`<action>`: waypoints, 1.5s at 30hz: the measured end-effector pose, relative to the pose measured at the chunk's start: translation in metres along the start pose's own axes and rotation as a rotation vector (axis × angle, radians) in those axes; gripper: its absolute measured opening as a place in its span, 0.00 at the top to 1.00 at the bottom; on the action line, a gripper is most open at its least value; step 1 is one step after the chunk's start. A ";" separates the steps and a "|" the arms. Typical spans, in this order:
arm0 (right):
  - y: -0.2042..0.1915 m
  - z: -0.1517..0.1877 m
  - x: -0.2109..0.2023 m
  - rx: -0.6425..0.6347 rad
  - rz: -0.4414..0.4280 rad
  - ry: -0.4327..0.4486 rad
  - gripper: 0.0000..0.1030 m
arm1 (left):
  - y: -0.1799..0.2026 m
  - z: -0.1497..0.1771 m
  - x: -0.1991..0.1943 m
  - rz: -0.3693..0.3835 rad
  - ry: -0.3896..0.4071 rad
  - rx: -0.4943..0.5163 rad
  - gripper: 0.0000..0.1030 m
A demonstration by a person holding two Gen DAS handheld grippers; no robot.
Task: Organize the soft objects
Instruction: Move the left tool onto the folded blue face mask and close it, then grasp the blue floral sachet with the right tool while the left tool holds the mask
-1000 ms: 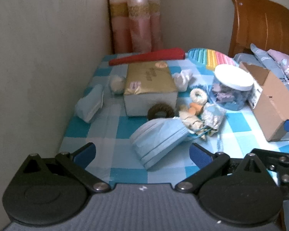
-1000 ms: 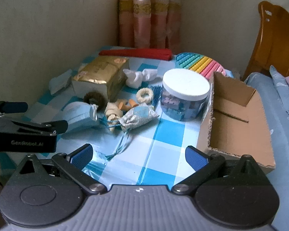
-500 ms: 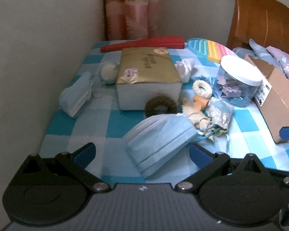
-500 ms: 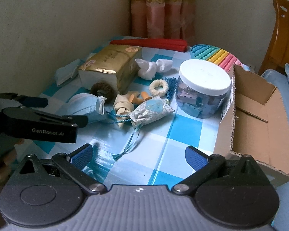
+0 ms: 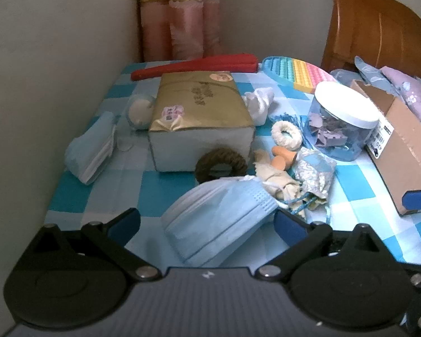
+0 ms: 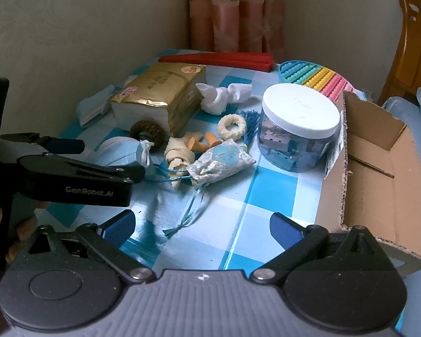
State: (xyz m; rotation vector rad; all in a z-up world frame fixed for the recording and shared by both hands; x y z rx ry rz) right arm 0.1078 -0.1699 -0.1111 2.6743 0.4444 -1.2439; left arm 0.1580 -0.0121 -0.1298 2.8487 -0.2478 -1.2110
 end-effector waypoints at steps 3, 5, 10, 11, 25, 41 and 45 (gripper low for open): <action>-0.003 0.000 0.001 -0.010 0.000 -0.003 0.00 | 0.002 -0.001 -0.001 0.020 0.003 0.005 0.19; -0.004 0.000 0.001 -0.013 0.001 -0.006 0.00 | 0.003 0.000 -0.001 0.026 -0.004 0.007 0.30; -0.004 0.000 0.000 -0.010 0.006 -0.005 0.00 | 0.004 0.002 -0.004 0.026 0.005 0.021 0.50; -0.004 0.000 -0.001 -0.010 0.007 -0.003 0.00 | 0.004 0.002 -0.005 0.025 0.011 0.023 0.57; -0.008 0.000 -0.002 -0.015 0.005 0.005 0.00 | -0.007 0.009 -0.029 -0.005 0.034 0.029 0.70; -0.010 0.001 0.001 -0.031 0.001 0.001 0.00 | -0.018 0.009 -0.011 0.016 0.018 -0.039 0.26; -0.008 0.001 0.007 -0.041 -0.003 -0.008 0.00 | -0.016 0.006 -0.001 0.041 0.015 -0.058 0.26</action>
Point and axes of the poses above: each gripper's, at about its wrist camera, not at the fingertips, and x roughly the way its jaws point, y to its right, z to its underside, the point moved 7 cm from there along x, roughly the way its jaws point, and after that the axes turned 4 degrees about -x, right-handed, at the moved point
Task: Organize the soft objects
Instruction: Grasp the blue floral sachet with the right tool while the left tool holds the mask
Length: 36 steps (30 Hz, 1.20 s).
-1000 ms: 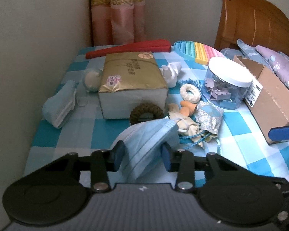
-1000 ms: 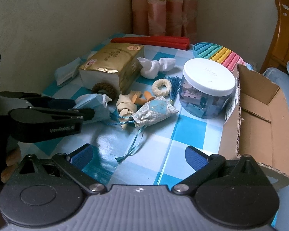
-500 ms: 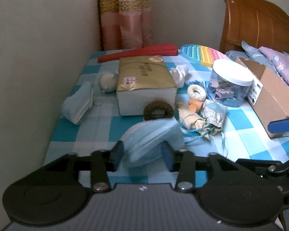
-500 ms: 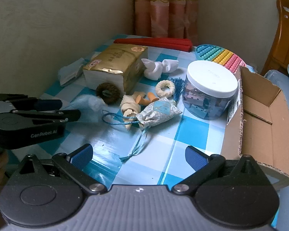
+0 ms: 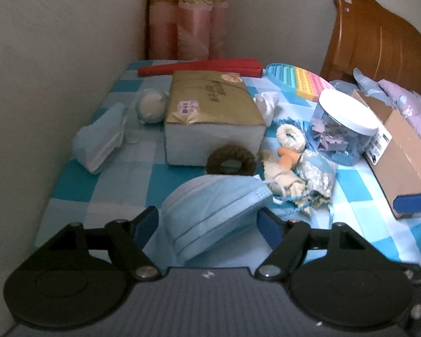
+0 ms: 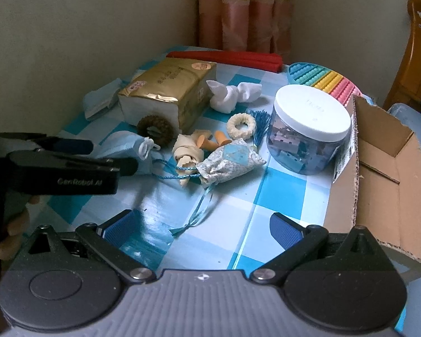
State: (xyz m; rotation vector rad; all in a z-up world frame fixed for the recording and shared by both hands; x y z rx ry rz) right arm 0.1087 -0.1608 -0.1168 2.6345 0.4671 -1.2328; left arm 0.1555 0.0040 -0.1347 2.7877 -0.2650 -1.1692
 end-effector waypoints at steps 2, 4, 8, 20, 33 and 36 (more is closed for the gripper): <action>0.001 0.000 0.002 -0.005 -0.002 -0.003 0.00 | 0.001 -0.002 0.005 0.013 -0.003 -0.013 0.26; 0.002 -0.001 0.005 -0.012 -0.003 -0.006 0.00 | 0.002 -0.002 0.009 0.009 -0.006 -0.016 0.26; 0.005 -0.003 0.010 -0.019 -0.002 -0.009 0.00 | 0.002 -0.001 0.009 0.001 0.008 -0.002 0.44; 0.018 -0.030 0.027 0.022 0.056 0.033 0.00 | -0.015 -0.002 -0.009 -0.066 0.047 -0.017 0.61; 0.043 -0.046 0.065 0.179 0.108 -0.013 0.24 | -0.026 0.003 -0.011 -0.108 0.036 -0.019 0.59; 0.045 -0.046 0.070 0.200 0.098 -0.019 0.25 | -0.027 0.002 -0.006 -0.111 0.030 -0.027 0.46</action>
Point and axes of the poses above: each gripper's, at about its wrist camera, not at the fingertips, and x roughly the way its jaws point, y to its right, z to its underside, the point moved 7 cm from there along x, roughly the way its jaws point, and after that the axes turned 4 degrees about -x, right-handed, at the moved point
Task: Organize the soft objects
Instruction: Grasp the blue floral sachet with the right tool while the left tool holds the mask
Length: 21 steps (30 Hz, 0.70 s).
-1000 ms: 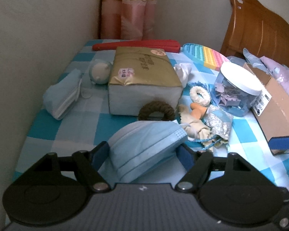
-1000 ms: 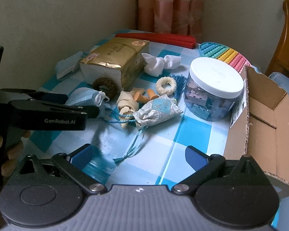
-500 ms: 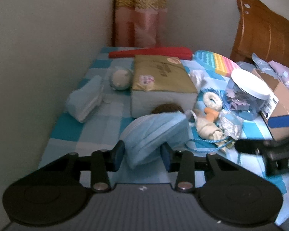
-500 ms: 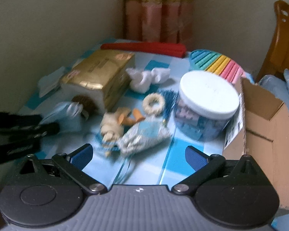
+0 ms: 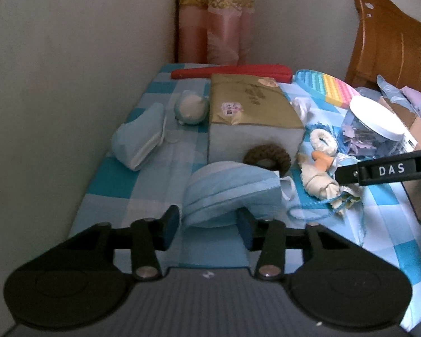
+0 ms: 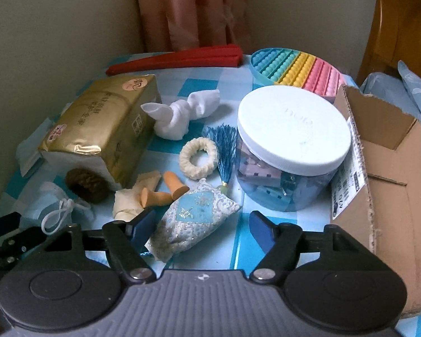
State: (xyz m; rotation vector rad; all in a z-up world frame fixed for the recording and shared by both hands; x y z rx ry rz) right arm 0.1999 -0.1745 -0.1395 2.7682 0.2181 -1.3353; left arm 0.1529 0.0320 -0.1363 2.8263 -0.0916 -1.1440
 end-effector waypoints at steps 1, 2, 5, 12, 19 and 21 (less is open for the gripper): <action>0.000 0.000 0.001 0.002 0.001 -0.001 0.26 | 0.000 -0.001 0.002 -0.003 0.000 -0.002 0.42; -0.001 0.000 0.002 0.003 -0.003 -0.003 0.28 | 0.000 -0.002 0.003 -0.002 0.004 0.000 0.38; -0.002 -0.002 0.006 0.009 -0.016 -0.011 0.37 | 0.000 -0.006 0.006 -0.009 0.012 0.008 0.23; -0.003 0.000 0.005 0.005 -0.025 -0.008 0.63 | 0.001 -0.014 0.018 -0.006 0.005 0.022 0.19; -0.002 0.004 0.000 -0.007 -0.031 -0.011 0.64 | 0.007 -0.022 0.006 0.058 -0.007 0.057 0.12; -0.001 0.005 -0.001 -0.009 -0.034 -0.012 0.64 | 0.011 -0.023 0.003 0.097 -0.024 0.086 0.09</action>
Point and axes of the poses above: each gripper's, at about its wrist camera, not at the fingertips, and x roughly the way its jaws point, y to its right, z to its underside, the point moved 7 cm from there along x, roughly the way its jaws point, and after that the axes turned 4 degrees about -x, right-handed, at the moved point
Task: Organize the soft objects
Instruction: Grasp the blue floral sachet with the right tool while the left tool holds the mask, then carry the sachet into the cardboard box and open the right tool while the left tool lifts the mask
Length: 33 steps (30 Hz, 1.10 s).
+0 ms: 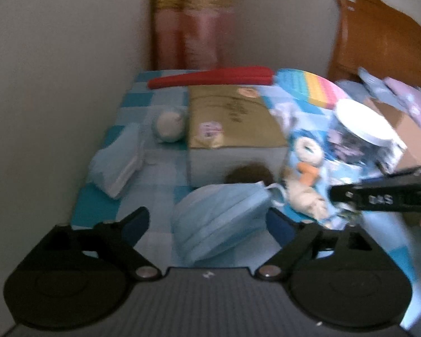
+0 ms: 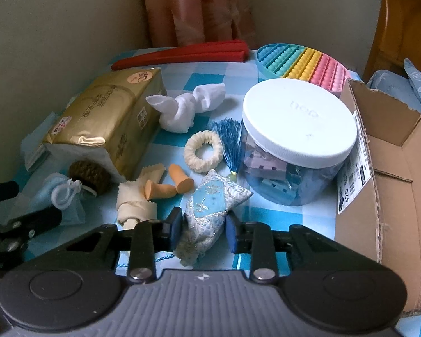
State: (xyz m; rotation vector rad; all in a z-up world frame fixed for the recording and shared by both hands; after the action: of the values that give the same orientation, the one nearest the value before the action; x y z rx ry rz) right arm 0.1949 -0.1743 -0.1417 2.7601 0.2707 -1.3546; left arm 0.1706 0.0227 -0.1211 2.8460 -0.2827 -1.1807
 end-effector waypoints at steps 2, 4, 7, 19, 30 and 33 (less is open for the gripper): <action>0.000 0.001 -0.001 -0.001 -0.006 -0.001 0.64 | 0.000 -0.004 0.001 0.007 -0.002 -0.001 0.09; 0.000 0.002 -0.002 0.001 -0.009 0.001 0.64 | -0.001 -0.010 0.006 0.001 -0.005 -0.006 0.08; 0.000 0.003 -0.002 0.005 -0.015 0.002 0.64 | 0.002 -0.014 0.020 0.021 -0.022 -0.018 0.08; 0.004 0.006 -0.006 0.005 -0.034 0.005 0.65 | 0.025 0.013 0.019 0.101 -0.111 0.075 0.09; 0.005 0.007 -0.018 0.000 -0.040 0.018 0.65 | 0.028 0.012 0.022 0.070 -0.130 0.088 0.46; 0.004 0.007 -0.023 -0.010 -0.042 0.023 0.73 | 0.030 0.016 0.014 0.059 -0.134 0.081 0.54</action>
State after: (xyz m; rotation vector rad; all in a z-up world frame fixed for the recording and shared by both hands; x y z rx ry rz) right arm 0.1763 -0.1826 -0.1281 2.7787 0.3379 -1.3285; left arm 0.1644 -0.0085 -0.1394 2.8077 -0.4272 -1.3811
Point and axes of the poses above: each gripper's, at about its wrist camera, not at the fingertips, and x roughly the way its jaws point, y to its right, z to its underside, the point moved 7 cm from there along x, roughly the way its jaws point, and after that the axes turned 4 degrees about -x, right-handed, at the moved point
